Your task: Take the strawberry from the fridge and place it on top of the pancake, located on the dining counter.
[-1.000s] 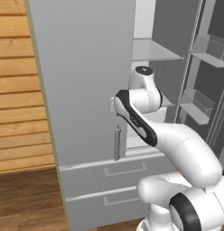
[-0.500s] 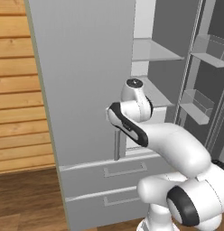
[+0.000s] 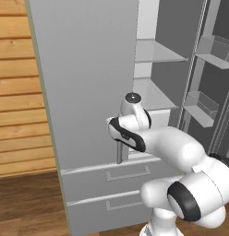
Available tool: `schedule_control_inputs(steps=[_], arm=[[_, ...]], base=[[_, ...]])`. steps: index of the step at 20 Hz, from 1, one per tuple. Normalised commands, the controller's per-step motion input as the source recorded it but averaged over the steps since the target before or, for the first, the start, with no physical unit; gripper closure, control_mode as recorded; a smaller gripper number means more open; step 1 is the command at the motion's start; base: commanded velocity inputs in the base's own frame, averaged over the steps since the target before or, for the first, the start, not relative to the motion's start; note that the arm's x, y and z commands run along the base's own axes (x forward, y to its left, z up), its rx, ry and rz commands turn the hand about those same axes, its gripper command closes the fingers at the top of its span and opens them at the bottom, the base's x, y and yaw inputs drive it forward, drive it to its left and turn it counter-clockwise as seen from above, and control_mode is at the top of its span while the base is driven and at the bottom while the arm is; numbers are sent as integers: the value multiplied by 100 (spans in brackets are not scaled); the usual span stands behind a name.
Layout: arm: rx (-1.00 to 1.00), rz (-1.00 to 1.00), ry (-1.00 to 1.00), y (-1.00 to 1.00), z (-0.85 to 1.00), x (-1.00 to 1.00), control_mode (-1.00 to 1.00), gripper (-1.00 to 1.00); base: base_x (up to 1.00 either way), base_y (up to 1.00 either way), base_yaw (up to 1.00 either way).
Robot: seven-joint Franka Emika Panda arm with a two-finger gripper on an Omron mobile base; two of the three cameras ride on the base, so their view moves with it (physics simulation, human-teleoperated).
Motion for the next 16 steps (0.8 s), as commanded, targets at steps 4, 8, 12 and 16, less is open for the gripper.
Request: schedule_control_inputs(steps=[4, 8, 12, 16], arm=[[0, 0, 0, 1, -7, 29, -100, -100], [-2, 0, 0, 0, -23, 27, -100, -100], [-4, 0, 0, 0, -41, 19, -100, -100], [-2, 0, 0, 0, -33, 21, -100, -100]], base=[[0, 0, 0], [0, 0, 0], [0, 0, 0], [0, 0, 0]])
